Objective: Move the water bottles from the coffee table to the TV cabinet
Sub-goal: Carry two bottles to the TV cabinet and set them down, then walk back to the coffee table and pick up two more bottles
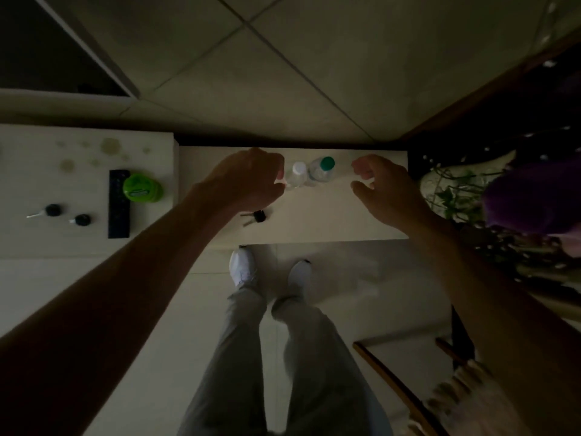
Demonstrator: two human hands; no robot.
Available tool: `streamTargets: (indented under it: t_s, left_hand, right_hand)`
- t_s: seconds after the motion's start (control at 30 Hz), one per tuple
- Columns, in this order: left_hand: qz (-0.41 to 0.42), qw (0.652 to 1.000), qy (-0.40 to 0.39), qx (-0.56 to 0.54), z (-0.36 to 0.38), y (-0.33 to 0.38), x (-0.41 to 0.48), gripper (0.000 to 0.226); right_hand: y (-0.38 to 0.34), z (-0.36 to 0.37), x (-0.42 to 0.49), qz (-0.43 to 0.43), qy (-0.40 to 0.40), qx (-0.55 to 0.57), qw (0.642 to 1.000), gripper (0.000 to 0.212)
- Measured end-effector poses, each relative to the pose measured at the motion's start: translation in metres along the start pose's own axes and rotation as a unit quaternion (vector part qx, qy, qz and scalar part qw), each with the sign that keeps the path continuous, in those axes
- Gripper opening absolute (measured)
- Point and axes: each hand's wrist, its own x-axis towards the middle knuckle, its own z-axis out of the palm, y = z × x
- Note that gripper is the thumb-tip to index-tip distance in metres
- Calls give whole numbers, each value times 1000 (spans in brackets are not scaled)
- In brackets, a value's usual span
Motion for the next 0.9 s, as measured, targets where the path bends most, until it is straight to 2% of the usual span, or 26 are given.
streamTargets:
  t_s: [0.17, 0.33, 0.53, 0.67, 0.77, 0.9]
  left_hand:
    - [3, 1000, 8, 29, -36, 23, -62, 32]
    - [-22, 998, -6, 64, -53, 54, -117, 34]
    - [-59, 994, 12, 90, -67, 99, -179, 35]
    - [-93, 991, 31, 87, -74, 125, -220, 36]
    - [-124, 989, 41, 74, -81, 137, -251, 37]
    - [-165, 983, 73, 43, -93, 143, -299, 37]
  right_hand:
    - [-41, -32, -45, -14, -57, -48, 997, 28]
    - [-77, -59, -90, -36, -98, -91, 990, 34]
    - [-95, -86, -137, -96, -113, -126, 981, 36]
    - [-106, -105, -164, -153, -107, -138, 973, 25]
    - [-121, -117, -180, -192, -95, -134, 968, 38]
    - [-153, -124, -199, -243, -109, -123, 956, 37]
